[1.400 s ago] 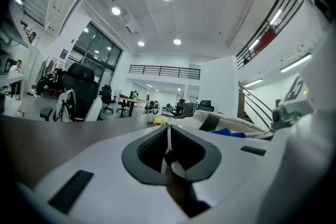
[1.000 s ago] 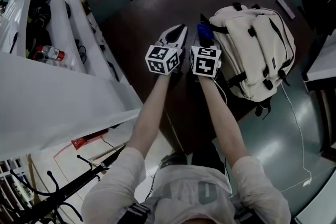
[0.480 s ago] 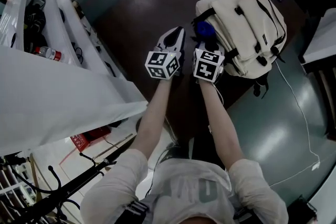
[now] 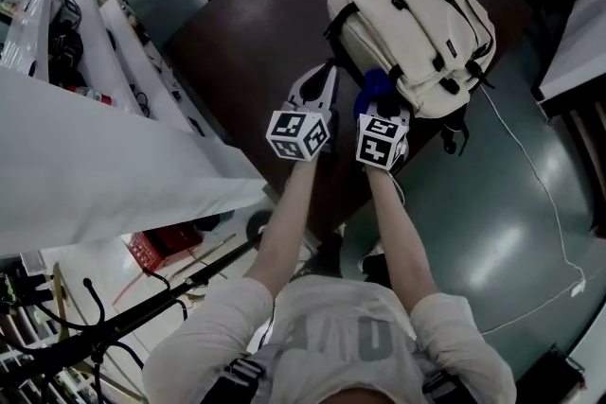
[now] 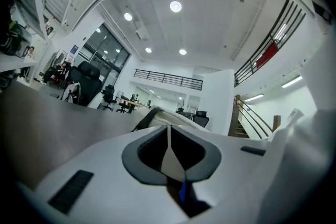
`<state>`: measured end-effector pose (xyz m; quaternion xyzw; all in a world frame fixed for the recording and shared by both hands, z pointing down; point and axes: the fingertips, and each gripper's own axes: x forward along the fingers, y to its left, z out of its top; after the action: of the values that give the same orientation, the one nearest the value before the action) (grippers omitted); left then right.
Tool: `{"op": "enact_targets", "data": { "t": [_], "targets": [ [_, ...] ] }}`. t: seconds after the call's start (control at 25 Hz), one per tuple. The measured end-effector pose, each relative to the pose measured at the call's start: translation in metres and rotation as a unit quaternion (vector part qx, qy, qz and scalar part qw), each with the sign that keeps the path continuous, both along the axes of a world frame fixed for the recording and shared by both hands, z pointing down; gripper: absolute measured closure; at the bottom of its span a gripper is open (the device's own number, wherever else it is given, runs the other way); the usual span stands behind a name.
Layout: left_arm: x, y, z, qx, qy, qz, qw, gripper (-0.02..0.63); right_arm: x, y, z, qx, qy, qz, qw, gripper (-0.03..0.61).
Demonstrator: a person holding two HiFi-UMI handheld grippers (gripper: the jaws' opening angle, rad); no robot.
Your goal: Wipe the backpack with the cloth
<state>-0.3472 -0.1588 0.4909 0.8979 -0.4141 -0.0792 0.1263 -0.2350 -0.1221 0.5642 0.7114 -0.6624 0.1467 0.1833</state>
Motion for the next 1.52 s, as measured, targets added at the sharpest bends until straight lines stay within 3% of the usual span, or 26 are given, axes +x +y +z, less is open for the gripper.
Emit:
{"op": "enact_targets", "data": {
  "t": [0.36,0.8,0.96,1.04,1.2,1.52],
  "targets": [
    [0.015,0.047,0.012,-0.019,-0.007,-0.026,0.9995,0.59,0.029,0.039,0.009,-0.007,-0.007,-0.037,0.999,0.535],
    [0.037,0.091,0.008,-0.023,-0.012,-0.062,0.9977,0.59,0.078,0.071,0.019,-0.016,-0.032,-0.033,0.999,0.537],
    [0.043,0.103,0.0,-0.026,-0.006,-0.087,0.9958,0.589,0.092,0.084,0.01,-0.02,-0.024,-0.062,0.998,0.537],
    [0.05,0.104,-0.006,-0.036,0.004,-0.1,0.9943,0.592,0.095,0.093,-0.011,-0.003,-0.036,-0.096,0.995,0.535],
    [0.066,0.093,-0.04,-0.02,0.016,-0.118,0.9926,0.597,0.101,0.086,-0.079,0.053,-0.001,-0.159,0.986,0.537],
    [0.085,0.023,-0.091,0.012,0.026,-0.164,0.9861,0.609,0.133,-0.018,-0.169,0.132,0.068,-0.206,0.967,0.537]
  ]
}}
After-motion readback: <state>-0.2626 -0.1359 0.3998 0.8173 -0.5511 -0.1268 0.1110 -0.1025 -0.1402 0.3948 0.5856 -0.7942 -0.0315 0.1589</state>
